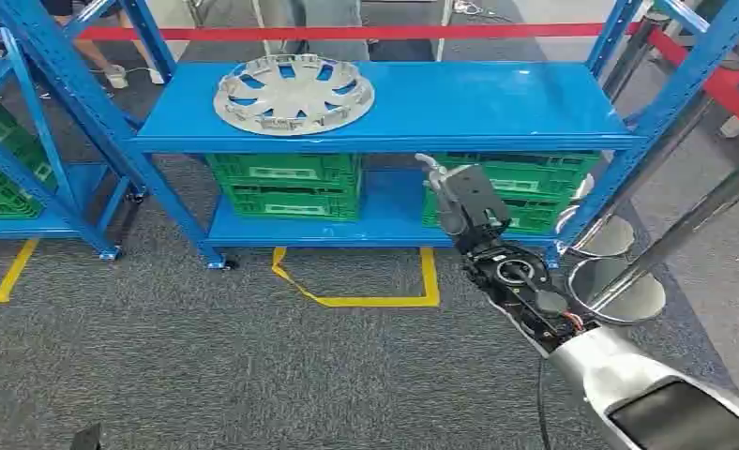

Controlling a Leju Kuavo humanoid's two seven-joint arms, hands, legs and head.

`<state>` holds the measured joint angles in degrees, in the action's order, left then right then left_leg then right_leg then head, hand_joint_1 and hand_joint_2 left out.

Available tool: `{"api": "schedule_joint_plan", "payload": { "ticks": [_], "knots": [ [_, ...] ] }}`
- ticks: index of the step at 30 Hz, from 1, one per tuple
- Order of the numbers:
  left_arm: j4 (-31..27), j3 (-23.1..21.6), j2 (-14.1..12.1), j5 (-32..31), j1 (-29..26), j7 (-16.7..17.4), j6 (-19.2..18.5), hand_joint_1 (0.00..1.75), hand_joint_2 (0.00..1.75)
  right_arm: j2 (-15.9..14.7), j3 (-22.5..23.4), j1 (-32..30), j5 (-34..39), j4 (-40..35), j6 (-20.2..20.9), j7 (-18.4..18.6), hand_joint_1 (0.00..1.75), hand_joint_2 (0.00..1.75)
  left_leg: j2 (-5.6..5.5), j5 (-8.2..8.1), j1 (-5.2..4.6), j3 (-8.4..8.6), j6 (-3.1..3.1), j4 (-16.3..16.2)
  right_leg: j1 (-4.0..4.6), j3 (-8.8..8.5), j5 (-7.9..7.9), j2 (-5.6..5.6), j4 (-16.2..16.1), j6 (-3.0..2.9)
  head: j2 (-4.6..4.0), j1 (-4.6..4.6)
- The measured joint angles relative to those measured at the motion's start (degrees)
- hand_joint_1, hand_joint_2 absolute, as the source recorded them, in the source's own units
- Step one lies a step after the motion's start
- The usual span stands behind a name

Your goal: Take the parts from the cabinet and place them on the table.

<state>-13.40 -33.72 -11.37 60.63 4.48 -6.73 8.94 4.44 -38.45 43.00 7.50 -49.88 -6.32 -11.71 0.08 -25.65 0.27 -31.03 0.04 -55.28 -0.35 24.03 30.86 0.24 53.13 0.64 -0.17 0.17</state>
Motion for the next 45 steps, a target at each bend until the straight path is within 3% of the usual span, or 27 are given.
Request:
{"api": "schedule_joint_plan", "payload": {
  "ticks": [16, 22, 24, 26, 29, 30, 31, 32, 34, 35, 36, 37, 38, 39, 40, 41, 43, 45],
  "knots": [
    [0.09, -0.53, -0.09, 1.03, -0.09, -0.22, 0.18, 0.00, 0.00, -2.97, 3.67, -4.26, 4.65, -5.14, -2.40, -0.61, 0.00, 0.00, 0.03, 0.00, 0.01, 0.00, 0.00, 0.00, 0.00, 0.02, 0.00, 0.04, 0.00, 0.00, 0.00, 0.00],
    [0.09, -0.59, -0.42, 1.05, -0.04, -0.22, -0.04, 0.00, 0.00, -4.20, 5.53, -6.28, 4.89, -7.58, -2.60, -0.20, 0.00, 0.00, 0.06, -0.19, -0.48, -0.22, 0.27, -0.23, -0.43, 0.17, -0.19, 0.06, -0.39, 0.30, 0.00, -0.17],
    [0.09, -0.59, -0.57, 1.25, -0.02, -0.15, -0.20, 0.00, 0.00, -4.42, 5.90, -6.61, 4.89, -8.31, -2.45, -0.22, 0.00, 0.00, 0.18, -0.03, -0.24, -0.30, 0.63, 0.21, -0.19, -0.58, -0.80, 0.13, 0.19, 0.78, 0.00, -0.22],
    [0.09, -0.59, -0.57, 1.60, 0.00, -0.15, -0.30, 0.00, 0.00, -4.77, 6.38, -6.88, 4.85, -9.03, -2.27, -0.20, 0.00, 0.00, 0.27, -0.05, 0.24, 0.51, 1.20, 1.50, -0.33, 1.17, 0.64, 0.05, 2.39, 0.96, 0.00, 0.11],
    [0.09, -0.59, -0.59, 2.01, -0.02, -0.15, -0.35, 0.00, 0.00, -5.05, 6.93, -7.38, 4.65, -9.48, -2.14, -0.13, 0.00, 0.00, 0.46, -0.35, 0.23, 0.70, 1.45, 1.60, -0.42, 9.67, 5.69, 0.05, 16.90, 1.21, 0.00, 0.94],
    [0.09, -0.59, -0.59, 2.03, -0.02, -0.15, -0.35, 0.00, 0.00, -5.07, 6.99, -7.81, 4.65, -9.51, -2.06, -0.13, 0.00, 0.00, 0.46, -0.51, 0.24, 0.93, 1.36, 1.59, -0.49, 11.97, 5.98, 0.04, 19.80, 1.42, 0.00, 0.92],
    [0.09, -0.59, -0.57, 2.03, -0.04, -0.15, -0.35, 0.00, 0.00, -5.09, 6.99, -8.14, 4.65, -9.53, -1.99, -0.13, 0.00, 0.00, 0.43, -0.74, 0.28, 1.28, 1.20, 1.59, -0.67, 12.84, 4.88, 0.03, 19.74, 1.42, 0.00, 1.11],
    [0.11, -0.59, -0.55, 2.03, -0.10, -0.15, -0.37, 0.00, 0.00, -5.11, 7.02, -8.31, 4.65, -9.53, -1.99, -0.13, 0.00, 0.00, 0.36, -1.05, 0.34, 1.77, 0.95, 1.57, -0.87, 12.45, 2.47, 0.00, 17.20, 1.48, 0.00, 1.29],
    [0.11, -0.59, -0.50, 2.03, -0.16, -0.15, -0.44, 0.00, 0.00, -5.29, 7.13, -8.31, 4.65, -9.62, -1.92, -0.13, 0.00, 0.00, 0.30, -1.98, 0.55, 3.14, 0.21, 1.54, -1.32, 9.31, -5.34, -0.06, 6.65, 1.24, 0.00, 1.84],
    [0.20, -0.59, -0.63, 2.06, -0.21, -0.15, -0.44, 0.00, 0.00, -5.51, 7.17, -8.51, 4.65, -9.57, -1.90, -0.13, 0.00, 0.00, 0.25, -2.29, 0.70, 3.27, -0.16, 1.62, -1.34, 8.67, -5.78, -0.04, 4.80, 1.39, 0.00, 2.06],
    [0.26, -0.59, -0.68, 2.06, 0.06, -0.15, -0.48, 0.00, 0.00, -5.62, 7.17, -8.41, 4.65, -9.57, -1.77, -0.13, 0.00, 0.00, 0.28, -2.38, 0.58, 3.08, -0.66, 1.35, -0.64, 9.22, -4.21, -0.30, 2.83, 1.18, 0.00, 2.03],
    [0.26, -0.59, -0.74, 2.06, 0.09, -0.15, -0.61, 0.00, 0.00, -5.62, 7.17, -8.61, 4.65, -9.70, -1.75, 0.02, 0.00, 0.00, 0.29, -2.48, 0.63, 2.69, -1.15, 1.49, -0.52, 8.20, -4.41, -0.25, 3.21, 0.06, 0.00, 2.18],
    [0.26, -0.59, -0.70, 2.19, 0.05, -0.15, -0.72, 0.00, 0.00, -5.62, 7.19, -8.90, 4.52, -10.01, -1.71, -0.13, 0.00, 0.00, 0.44, -2.56, 0.68, 3.15, -1.61, 1.44, -0.21, 8.62, -4.50, -0.15, 2.72, -0.56, 0.00, 1.61],
    [0.28, -0.59, -0.59, 2.19, 0.08, -0.17, -0.83, 0.00, 0.00, -5.62, 7.23, -8.79, 4.50, -10.03, -1.68, -0.13, 0.00, 0.00, 0.40, -2.49, 0.88, 3.36, -2.02, 1.36, -0.12, 8.10, -4.49, 0.03, 2.82, -1.25, 0.00, 1.60],
    [0.28, -0.59, -0.59, 2.17, 0.14, -0.17, -0.87, 0.00, 0.00, -5.64, 7.45, -8.64, 4.50, -10.23, -1.68, -0.09, 0.00, 0.00, 0.41, -2.44, 0.88, 3.04, -2.21, 0.02, -0.37, 6.77, -4.28, 0.26, 2.38, -1.69, 0.00, 1.71],
    [0.28, -0.59, -0.44, 2.17, 0.17, -0.17, -0.87, 0.00, 0.00, -5.71, 7.74, -8.42, 4.52, -10.36, -1.88, -0.24, 0.00, 0.00, 0.35, -1.42, 0.91, 1.25, -2.40, -3.01, -0.38, 5.98, -4.09, 0.28, 2.04, -1.99, 0.00, 1.35],
    [0.28, -0.59, -0.44, 2.14, 0.34, -0.17, -0.87, 0.00, 0.00, -5.70, 7.76, -8.07, 4.44, -10.40, -1.60, -0.15, 0.00, 0.00, 0.31, -1.74, 0.89, -5.09, -2.59, -11.91, -0.27, 4.56, -3.38, 0.45, 1.35, -2.44, 0.00, 0.36],
    [0.28, -0.59, -0.44, 2.14, 0.24, -0.17, -0.87, 0.00, 0.00, -5.70, 7.76, -8.48, 4.30, -10.40, -1.60, -0.11, 0.00, 0.00, 0.29, -5.01, 0.62, -11.37, -2.37, -17.56, -0.07, 2.85, -2.18, 0.71, 1.00, -2.62, 0.00, -0.40]
  ]
}}
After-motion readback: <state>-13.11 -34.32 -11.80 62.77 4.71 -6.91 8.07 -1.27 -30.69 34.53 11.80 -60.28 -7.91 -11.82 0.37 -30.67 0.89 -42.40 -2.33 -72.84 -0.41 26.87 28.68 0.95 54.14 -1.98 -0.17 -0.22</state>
